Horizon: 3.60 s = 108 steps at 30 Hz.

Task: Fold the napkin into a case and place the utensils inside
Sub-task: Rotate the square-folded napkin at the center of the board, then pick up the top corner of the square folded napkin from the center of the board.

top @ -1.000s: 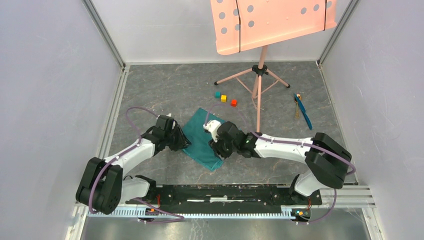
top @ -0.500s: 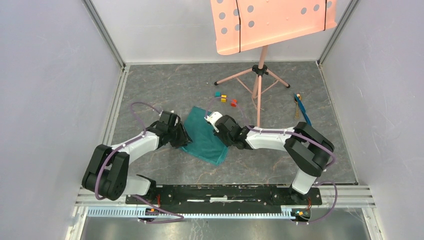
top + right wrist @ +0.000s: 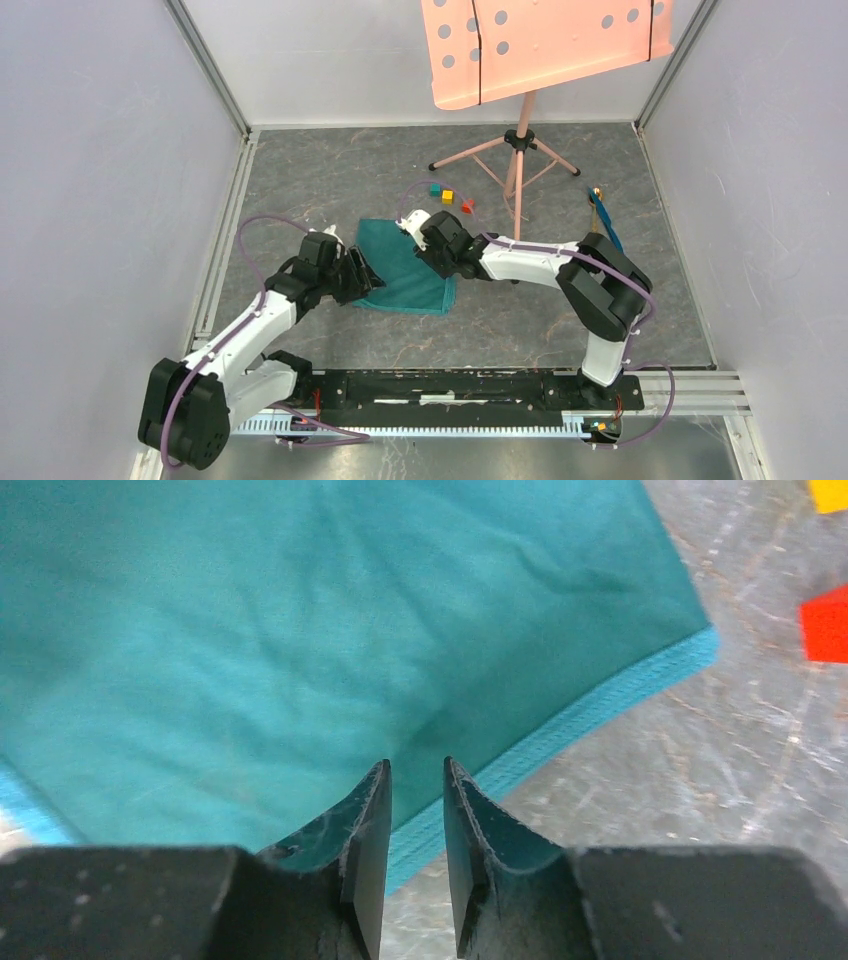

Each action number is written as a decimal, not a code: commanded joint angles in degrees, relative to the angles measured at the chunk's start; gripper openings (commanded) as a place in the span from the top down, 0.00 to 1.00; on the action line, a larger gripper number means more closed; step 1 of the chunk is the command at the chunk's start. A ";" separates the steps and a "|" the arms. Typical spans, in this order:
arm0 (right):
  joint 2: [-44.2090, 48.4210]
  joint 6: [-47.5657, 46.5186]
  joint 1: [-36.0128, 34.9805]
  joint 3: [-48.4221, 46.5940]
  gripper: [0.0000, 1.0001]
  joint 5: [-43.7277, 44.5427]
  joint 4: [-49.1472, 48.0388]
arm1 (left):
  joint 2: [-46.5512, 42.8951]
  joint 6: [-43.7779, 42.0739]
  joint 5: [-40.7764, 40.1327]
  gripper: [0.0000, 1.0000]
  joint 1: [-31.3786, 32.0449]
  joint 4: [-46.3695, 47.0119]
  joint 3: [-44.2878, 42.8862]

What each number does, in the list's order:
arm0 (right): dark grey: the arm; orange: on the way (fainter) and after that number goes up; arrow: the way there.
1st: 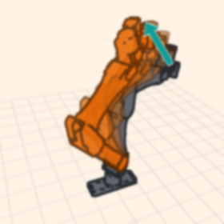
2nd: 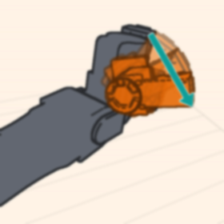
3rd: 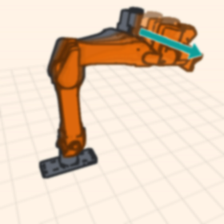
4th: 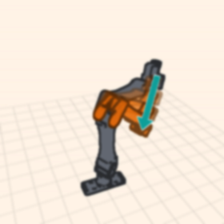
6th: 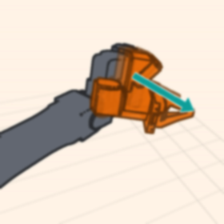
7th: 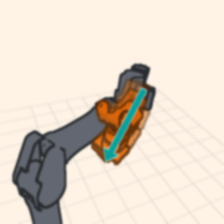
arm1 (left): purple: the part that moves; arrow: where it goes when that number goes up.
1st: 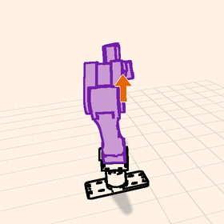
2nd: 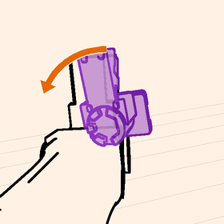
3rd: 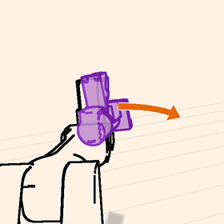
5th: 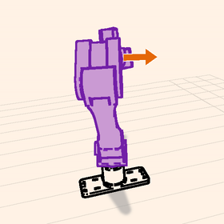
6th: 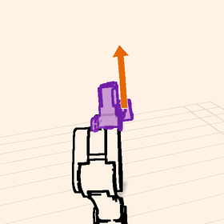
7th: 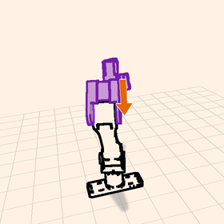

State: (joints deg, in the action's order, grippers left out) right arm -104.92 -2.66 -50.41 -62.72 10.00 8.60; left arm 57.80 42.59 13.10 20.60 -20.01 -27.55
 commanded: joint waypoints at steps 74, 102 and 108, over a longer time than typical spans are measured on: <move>-3.29 89.14 -2.58 -4.52 0.67 -6.29 32.75 | -15.12 -5.93 -18.14 0.09 0.46 -18.96 -14.01; 4.32 86.69 -2.50 1.37 1.00 -5.78 24.18 | -7.13 10.85 -22.00 0.37 -0.26 -10.36 0.60; 5.54 86.67 -2.49 2.86 1.00 -6.24 23.07 | -6.82 9.53 -22.40 0.49 -0.83 -6.98 1.53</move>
State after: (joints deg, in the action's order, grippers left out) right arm -102.04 83.94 -52.99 -61.21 2.68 33.23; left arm 51.18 50.74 -7.62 20.27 -32.38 -26.59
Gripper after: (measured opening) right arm 0.043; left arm 0.537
